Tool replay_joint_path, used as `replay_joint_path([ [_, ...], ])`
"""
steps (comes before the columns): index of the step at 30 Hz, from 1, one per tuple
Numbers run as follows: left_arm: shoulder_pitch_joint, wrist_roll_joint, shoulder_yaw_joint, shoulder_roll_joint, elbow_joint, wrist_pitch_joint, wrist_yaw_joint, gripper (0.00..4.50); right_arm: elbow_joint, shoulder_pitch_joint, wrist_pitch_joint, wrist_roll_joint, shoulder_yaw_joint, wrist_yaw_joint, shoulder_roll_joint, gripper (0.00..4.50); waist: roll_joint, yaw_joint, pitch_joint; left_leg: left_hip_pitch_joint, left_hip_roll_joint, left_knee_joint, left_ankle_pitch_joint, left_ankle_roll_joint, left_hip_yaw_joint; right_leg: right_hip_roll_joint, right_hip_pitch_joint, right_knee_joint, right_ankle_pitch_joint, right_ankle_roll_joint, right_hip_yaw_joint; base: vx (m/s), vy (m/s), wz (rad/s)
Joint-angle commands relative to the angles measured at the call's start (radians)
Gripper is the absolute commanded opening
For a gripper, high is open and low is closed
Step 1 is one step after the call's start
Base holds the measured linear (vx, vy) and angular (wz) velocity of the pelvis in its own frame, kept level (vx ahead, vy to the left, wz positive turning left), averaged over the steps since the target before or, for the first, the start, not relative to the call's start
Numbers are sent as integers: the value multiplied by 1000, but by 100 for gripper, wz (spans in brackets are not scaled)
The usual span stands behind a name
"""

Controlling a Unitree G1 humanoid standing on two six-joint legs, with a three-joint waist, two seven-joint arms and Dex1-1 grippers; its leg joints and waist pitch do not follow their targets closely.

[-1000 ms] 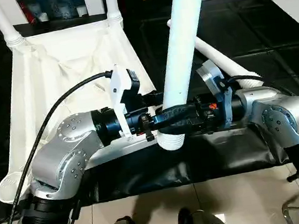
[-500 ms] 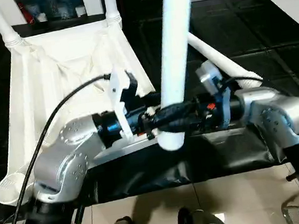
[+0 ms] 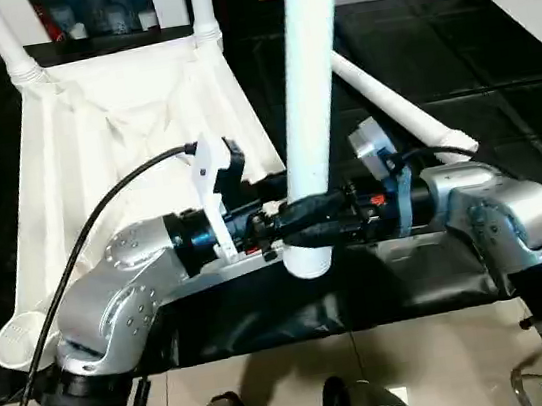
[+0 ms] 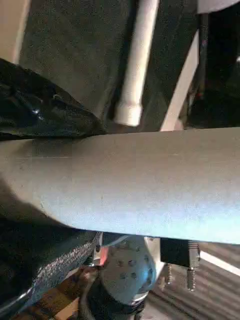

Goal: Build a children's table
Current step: Insert table leg to table base

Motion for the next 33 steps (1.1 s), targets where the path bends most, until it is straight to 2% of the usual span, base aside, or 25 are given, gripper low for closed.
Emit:
replay_joint_path([
  [1, 45, 9, -35, 25, -58, -33, -62, 272, -10, 32, -19, -38, -6, -27, -19, 194, -3, -1, -99, 21, 54, -63, -137, 73, -20, -85, 70, -73, -352, -147, 65, 0, 0, 0],
  [4, 97, 12, -63, 29, -74, -53, -84, 272, -42, 76, -39, -42, -1, -32, -20, 194, -2, -3, -97, 23, 53, -64, -159, 73, -18, -86, 69, -77, -375, -147, 65, 0, 0, 0],
  [9, 152, -24, -60, -8, -56, -79, -106, 270, -96, 177, -110, -70, -4, -82, -7, 194, -3, -2, -90, 25, 54, -69, -204, 50, -21, -89, 65, -89, -463, -115, 64, 0, 0, 0],
  [10, 156, -20, -62, -8, -50, -85, -108, 299, -99, 185, -116, -73, -6, -91, -5, 194, -7, -4, -88, 25, 54, -70, -212, 50, -21, -89, 64, -90, -477, -108, 64, 0, 0, 0],
  [11, 161, -15, -66, -8, -42, -93, -111, 314, -102, 195, -123, -77, -8, -100, -3, 194, -6, -5, -86, 26, 53, -70, -220, 51, -21, -89, 62, -95, -492, -101, 64, 0, 0, 0],
  [13, 176, 4, -79, -10, -18, -121, -119, 312, -109, 224, -156, -98, -6, -117, -5, 194, -8, -8, -84, 27, 49, -70, -242, 44, -22, -92, 61, -103, -553, -72, 63, 0, 0, 0],
  [14, 184, 10, -86, -11, -6, -128, -123, 316, -110, 238, -172, -111, -4, -125, -7, 194, -8, -8, -84, 27, 49, -70, -242, 44, -22, -92, 61, -103, -553, -72, 63, 0, 0, 0],
  [15, 191, 18, -94, -9, 4, -134, -123, 335, -113, 251, -180, -117, -3, -131, -8, 194, -7, -10, -82, 26, 48, -71, -253, 41, -23, -90, 60, -107, -575, -59, 61, 0, 0, 0],
  [16, 192, 19, -96, -9, 6, -135, -123, 356, -114, 255, -182, -120, -4, -134, -8, 194, -1, -10, -82, 26, 47, -71, -255, 41, -24, -90, 61, -108, -578, -56, 60, 0, 0, 0],
  [18, 196, 21, -96, -12, 10, -137, -123, 360, -118, 265, -188, -125, -5, -142, -8, 194, -6, -14, -81, 27, 46, -71, -264, 40, -25, -91, 60, -111, -594, -48, 59, 0, 0, 0],
  [19, 195, 17, -87, -20, 7, -133, -123, 378, -123, 269, -191, -125, -9, -147, -7, 194, -5, -17, -81, 24, 46, -72, -262, 41, -26, -90, 61, -112, -594, -49, 58, 0, 0, 0],
  [21, 189, -2, -64, -35, 4, -128, -116, 378, -127, 268, -190, -112, -22, -157, 1, 194, -5, -19, -81, 26, 47, -71, -266, 42, -26, -90, 60, -113, -593, -50, 57, 0, 0, 0],
  [22, 188, -5, -61, -37, 4, -128, -114, 406, -127, 268, -191, -110, -24, -159, 2, 194, -5, -22, -81, 24, 47, -72, -265, 43, -27, -90, 62, -112, -589, -53, 56, 0, 0, 0],
  [25, 180, -39, -37, -52, 1, -124, -101, 419, -130, 260, -183, -85, -43, -172, 16, 194, -4, -20, -82, 28, 46, -70, -263, 46, -25, -90, 60, -112, -585, -59, 57, 0, 0, 0],
  [26, 168, -106, 12, -87, -7, -109, -69, 419, -132, 244, -160, -44, -75, -184, 36, 194, -5, -22, -81, 27, 45, -68, -262, 48, -22, -90, 60, -112, -582, -67, 57, 0, 0, 0],
  [27, 168, -106, 12, -87, -7, -109, -69, 428, -132, 244, -160, -44, -75, -184, 36, 194, -4, -20, -83, 25, 44, -66, -256, 46, -25, -92, 62, -112, -578, -73, 54, 0, 0, 0],
  [28, 168, -106, 12, -87, -7, -109, -69, 428, -132, 244, -160, -44, -75, -184, 36, 194, -4, -19, -82, 30, 46, -68, -261, 47, -25, -88, 58, -112, -574, -70, 53, 0, 0, 0],
  [29, 155, -142, 45, -110, -11, -107, -39, 428, -130, 231, -147, -21, -95, -191, 47, 193, 5, -18, -82, 33, 47, -66, -266, 46, -24, -87, 56, -109, -563, -79, 54, 0, 0, 0],
  [30, 137, -177, 78, -134, -10, -111, -2, 428, -121, 215, -145, -15, -107, -198, 52, 193, 0, -22, -83, 28, 48, -67, -266, 45, -25, -86, 62, -106, -543, -90, 53, 0, 0, 0],
  [32, 116, -196, 104, -154, -9, -123, 31, 428, -110, 198, -151, -23, -111, -210, 52, 193, -1, -19, -85, 30, 47, -65, -265, 44, -24, -86, 60, -105, -532, -93, 53, 0, 0, 0],
  [33, 88, -211, 143, -187, -2, -142, 83, 428, -97, 177, -154, -37, -117, -236, 57, 193, -1, -20, -84, 29, 47, -65, -264, 43, -23, -85, 61, -105, -527, -97, 53, 0, 0, 0],
])
